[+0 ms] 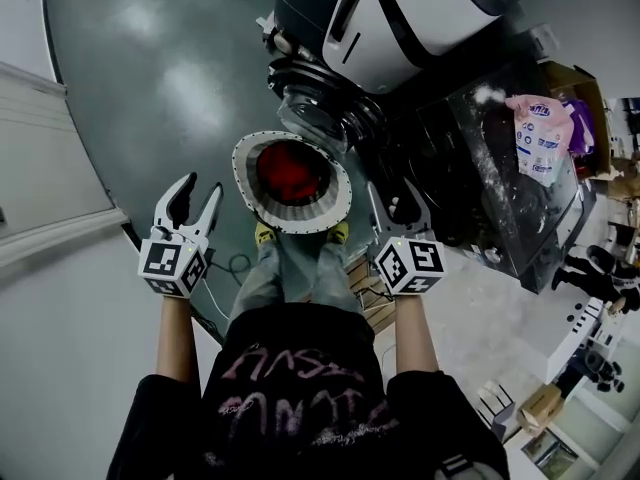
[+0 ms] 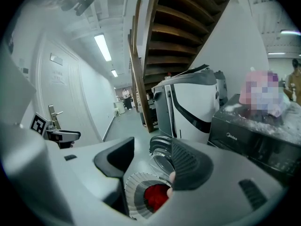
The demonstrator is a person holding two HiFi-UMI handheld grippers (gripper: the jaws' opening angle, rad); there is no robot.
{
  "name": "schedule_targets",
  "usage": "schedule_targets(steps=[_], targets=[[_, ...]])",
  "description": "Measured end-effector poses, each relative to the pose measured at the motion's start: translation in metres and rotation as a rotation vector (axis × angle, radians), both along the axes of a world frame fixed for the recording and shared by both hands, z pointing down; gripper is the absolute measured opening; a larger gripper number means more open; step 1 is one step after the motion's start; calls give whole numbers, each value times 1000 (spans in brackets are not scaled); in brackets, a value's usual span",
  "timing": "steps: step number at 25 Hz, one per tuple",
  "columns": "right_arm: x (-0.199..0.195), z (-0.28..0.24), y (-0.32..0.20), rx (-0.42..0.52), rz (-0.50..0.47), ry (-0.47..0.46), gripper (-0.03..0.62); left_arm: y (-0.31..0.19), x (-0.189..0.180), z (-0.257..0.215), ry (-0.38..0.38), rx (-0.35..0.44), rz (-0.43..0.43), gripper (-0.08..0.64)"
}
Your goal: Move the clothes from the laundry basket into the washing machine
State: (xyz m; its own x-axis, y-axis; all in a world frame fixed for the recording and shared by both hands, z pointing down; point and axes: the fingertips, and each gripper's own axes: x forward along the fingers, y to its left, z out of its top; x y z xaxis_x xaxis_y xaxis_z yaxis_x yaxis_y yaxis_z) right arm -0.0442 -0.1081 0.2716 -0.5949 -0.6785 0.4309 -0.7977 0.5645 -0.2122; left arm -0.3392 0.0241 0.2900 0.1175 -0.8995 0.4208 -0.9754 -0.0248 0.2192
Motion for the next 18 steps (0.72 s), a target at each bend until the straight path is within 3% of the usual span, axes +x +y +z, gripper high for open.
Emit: schedule_targets(steps=[9,18], targets=[[21,26,-28,-56,-14,-9,250,-27,30,18,-10,-46,-32,209],[17,68,-27,-138,-37,-8,250,-35,32,50,12,-85,-66,209]])
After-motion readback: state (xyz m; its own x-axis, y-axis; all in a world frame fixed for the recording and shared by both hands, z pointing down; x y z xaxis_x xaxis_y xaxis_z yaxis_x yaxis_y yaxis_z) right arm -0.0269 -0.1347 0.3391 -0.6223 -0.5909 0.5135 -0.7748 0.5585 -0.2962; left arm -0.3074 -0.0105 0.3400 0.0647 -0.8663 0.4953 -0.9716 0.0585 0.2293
